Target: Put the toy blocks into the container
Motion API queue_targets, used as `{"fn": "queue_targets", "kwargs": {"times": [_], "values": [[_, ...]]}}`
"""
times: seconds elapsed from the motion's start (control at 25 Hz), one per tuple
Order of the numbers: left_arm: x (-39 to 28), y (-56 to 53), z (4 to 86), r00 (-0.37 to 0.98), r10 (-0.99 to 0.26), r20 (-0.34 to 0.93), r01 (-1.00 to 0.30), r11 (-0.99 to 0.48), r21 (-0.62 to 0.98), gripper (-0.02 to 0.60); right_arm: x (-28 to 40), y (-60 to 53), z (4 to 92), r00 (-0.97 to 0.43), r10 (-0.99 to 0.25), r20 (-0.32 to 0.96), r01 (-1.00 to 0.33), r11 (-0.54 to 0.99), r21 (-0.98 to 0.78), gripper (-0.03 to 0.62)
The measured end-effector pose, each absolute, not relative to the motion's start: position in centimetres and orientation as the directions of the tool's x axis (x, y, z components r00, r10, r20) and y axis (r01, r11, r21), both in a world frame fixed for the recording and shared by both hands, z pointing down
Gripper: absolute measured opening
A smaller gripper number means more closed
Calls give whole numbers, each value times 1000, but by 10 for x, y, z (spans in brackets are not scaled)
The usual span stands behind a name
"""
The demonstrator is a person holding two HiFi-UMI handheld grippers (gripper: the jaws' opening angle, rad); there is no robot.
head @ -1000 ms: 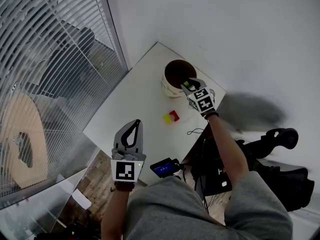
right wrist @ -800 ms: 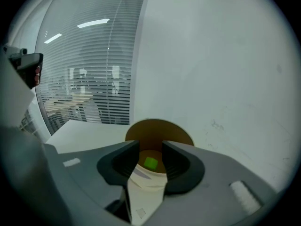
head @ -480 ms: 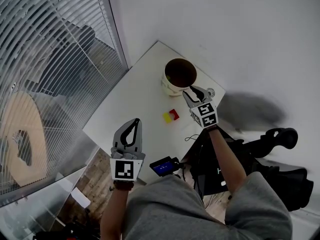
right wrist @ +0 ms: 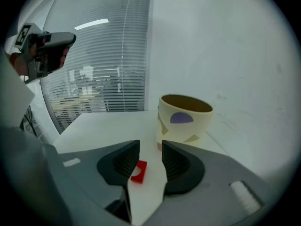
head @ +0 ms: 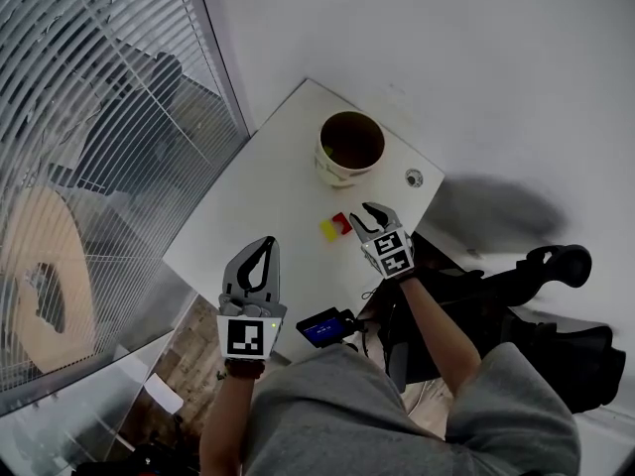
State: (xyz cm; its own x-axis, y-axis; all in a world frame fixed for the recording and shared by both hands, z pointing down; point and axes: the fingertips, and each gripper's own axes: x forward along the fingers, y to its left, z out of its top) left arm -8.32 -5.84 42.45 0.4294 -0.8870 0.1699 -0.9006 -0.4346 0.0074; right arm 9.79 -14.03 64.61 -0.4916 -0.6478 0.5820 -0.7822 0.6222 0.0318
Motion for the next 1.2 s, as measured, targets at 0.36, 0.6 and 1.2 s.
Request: {"fn": "queue_targets", "kwargs": {"times": [0.36, 0.6, 1.2], "values": [[-85, -53, 431, 418, -889, 185, -905, -424, 5, 8, 103, -118, 706, -467, -555, 689, -774, 633, -15, 158], [-82, -50, 431, 417, -892, 175, -906, -423, 2, 8, 105, -113, 741, -454, -503, 735, -756, 654, -19, 160], [-83, -49, 435, 400, -897, 186, -913, -407, 2, 8, 88, -108, 774, -440, -393, 807, -742, 665, -80, 189]]}}
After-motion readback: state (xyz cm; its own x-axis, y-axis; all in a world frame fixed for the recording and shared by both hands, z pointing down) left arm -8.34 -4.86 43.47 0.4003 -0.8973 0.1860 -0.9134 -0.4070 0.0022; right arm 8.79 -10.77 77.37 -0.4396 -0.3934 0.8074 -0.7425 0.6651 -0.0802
